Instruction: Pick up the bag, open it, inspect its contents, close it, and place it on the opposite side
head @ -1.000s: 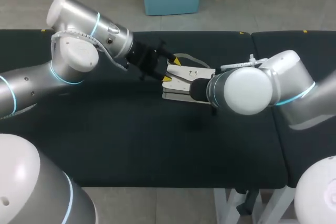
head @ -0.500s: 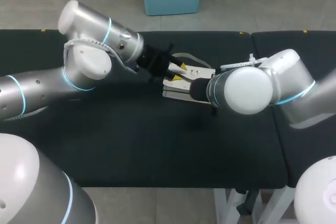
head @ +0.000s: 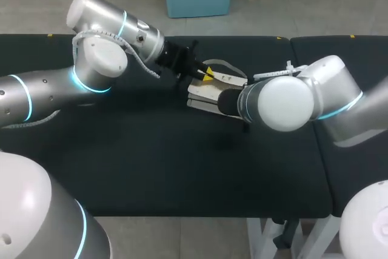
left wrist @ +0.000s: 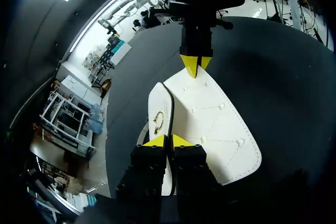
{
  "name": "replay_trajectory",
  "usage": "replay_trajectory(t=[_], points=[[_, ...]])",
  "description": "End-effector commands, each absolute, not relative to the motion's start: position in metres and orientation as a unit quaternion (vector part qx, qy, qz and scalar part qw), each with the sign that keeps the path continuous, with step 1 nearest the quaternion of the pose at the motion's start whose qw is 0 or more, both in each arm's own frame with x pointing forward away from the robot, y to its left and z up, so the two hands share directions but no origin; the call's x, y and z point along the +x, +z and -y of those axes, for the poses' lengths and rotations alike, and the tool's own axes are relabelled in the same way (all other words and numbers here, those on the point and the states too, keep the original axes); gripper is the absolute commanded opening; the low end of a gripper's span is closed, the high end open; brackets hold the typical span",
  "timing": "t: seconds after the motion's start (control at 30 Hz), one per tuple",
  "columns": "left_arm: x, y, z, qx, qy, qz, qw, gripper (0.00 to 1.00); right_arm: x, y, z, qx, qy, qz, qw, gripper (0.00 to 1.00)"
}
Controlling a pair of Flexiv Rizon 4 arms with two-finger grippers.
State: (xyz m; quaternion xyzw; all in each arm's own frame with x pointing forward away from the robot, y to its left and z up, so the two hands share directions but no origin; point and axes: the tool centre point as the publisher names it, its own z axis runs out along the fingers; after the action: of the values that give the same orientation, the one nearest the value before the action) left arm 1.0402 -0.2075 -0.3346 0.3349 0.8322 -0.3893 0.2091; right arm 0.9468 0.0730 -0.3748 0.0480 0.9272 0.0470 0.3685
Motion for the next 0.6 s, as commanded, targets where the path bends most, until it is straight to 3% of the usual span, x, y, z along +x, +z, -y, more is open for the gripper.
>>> replay_trajectory(t=[0.03,0.27,0.53,0.6], points=[[1.055,-0.321,0.203,0.313,-0.387,-0.852,0.160,0.00,0.941,-0.382,-0.069,0.047,0.050,-0.924,0.375,0.00],[1.071,-0.314,0.207,0.251,-0.381,-0.882,0.119,0.00,0.941,-0.382,-0.069,0.047,0.050,-0.924,0.375,0.00],[1.064,-0.318,0.207,0.256,-0.375,-0.882,0.123,0.00,0.941,-0.382,-0.069,0.047,0.050,-0.924,0.375,0.00],[1.059,-0.321,0.207,0.263,-0.376,-0.880,0.125,0.38,0.941,-0.382,-0.069,0.047,0.050,-0.924,0.375,0.00]])
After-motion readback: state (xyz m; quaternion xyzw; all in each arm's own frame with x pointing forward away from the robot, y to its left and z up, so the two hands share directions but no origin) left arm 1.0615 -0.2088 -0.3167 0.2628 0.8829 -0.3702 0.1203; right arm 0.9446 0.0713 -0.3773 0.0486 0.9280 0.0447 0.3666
